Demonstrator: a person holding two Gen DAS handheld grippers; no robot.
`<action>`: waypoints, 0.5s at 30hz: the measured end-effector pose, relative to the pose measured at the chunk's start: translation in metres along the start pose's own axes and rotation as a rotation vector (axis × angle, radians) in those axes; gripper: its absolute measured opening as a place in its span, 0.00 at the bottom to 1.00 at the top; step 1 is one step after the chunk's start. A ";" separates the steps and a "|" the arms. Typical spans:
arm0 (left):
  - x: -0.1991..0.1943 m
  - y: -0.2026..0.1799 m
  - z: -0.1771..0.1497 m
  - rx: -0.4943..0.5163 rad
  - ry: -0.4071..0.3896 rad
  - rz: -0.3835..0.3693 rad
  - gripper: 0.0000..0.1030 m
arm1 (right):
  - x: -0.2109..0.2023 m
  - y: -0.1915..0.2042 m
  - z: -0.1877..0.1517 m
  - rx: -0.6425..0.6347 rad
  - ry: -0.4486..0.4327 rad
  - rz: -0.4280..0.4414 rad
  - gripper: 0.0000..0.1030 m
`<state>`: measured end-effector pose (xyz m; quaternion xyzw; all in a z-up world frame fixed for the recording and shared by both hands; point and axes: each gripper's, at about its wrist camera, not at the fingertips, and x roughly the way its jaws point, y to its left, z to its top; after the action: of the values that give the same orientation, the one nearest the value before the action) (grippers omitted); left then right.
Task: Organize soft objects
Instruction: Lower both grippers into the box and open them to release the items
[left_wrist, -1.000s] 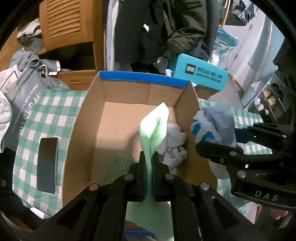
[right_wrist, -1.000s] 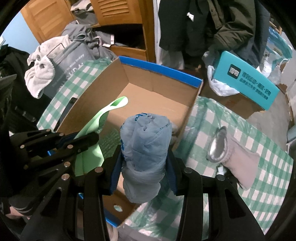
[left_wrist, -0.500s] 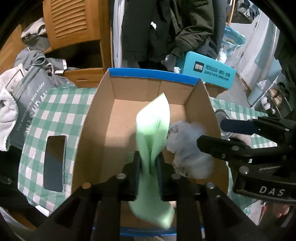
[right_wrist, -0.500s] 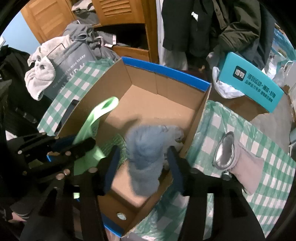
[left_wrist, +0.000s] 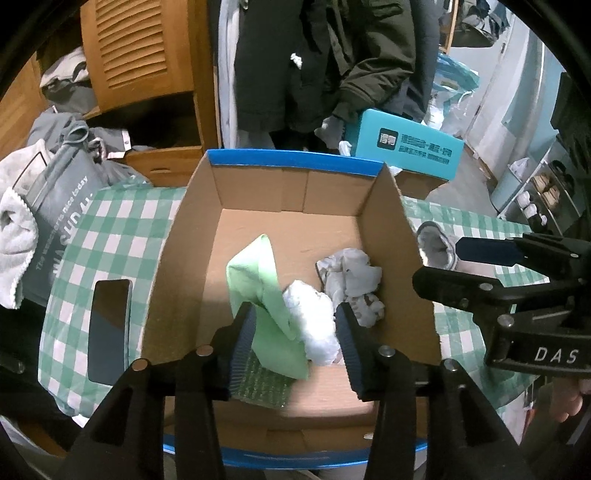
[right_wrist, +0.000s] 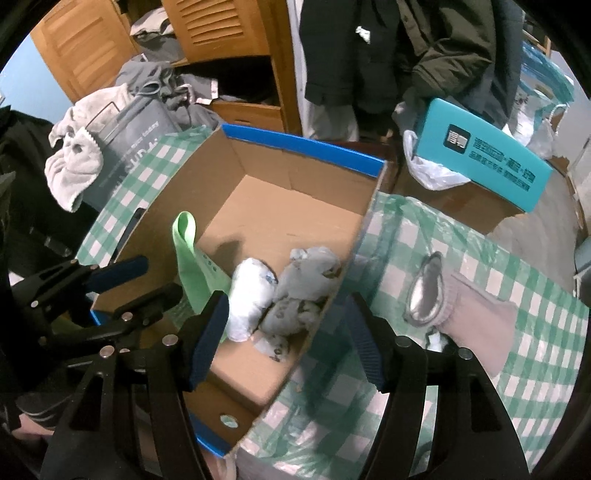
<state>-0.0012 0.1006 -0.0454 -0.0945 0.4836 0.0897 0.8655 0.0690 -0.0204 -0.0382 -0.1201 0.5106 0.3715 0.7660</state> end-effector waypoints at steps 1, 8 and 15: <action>0.000 -0.002 0.000 0.004 0.000 -0.001 0.45 | -0.002 -0.002 -0.001 0.004 -0.002 -0.002 0.65; -0.003 -0.015 0.000 0.031 -0.001 -0.012 0.50 | -0.010 -0.016 -0.009 0.028 -0.011 -0.020 0.66; -0.003 -0.032 -0.001 0.057 0.004 -0.030 0.52 | -0.018 -0.035 -0.022 0.058 -0.013 -0.039 0.68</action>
<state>0.0044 0.0695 -0.0410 -0.0769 0.4865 0.0627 0.8681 0.0743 -0.0656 -0.0394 -0.1055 0.5138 0.3425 0.7795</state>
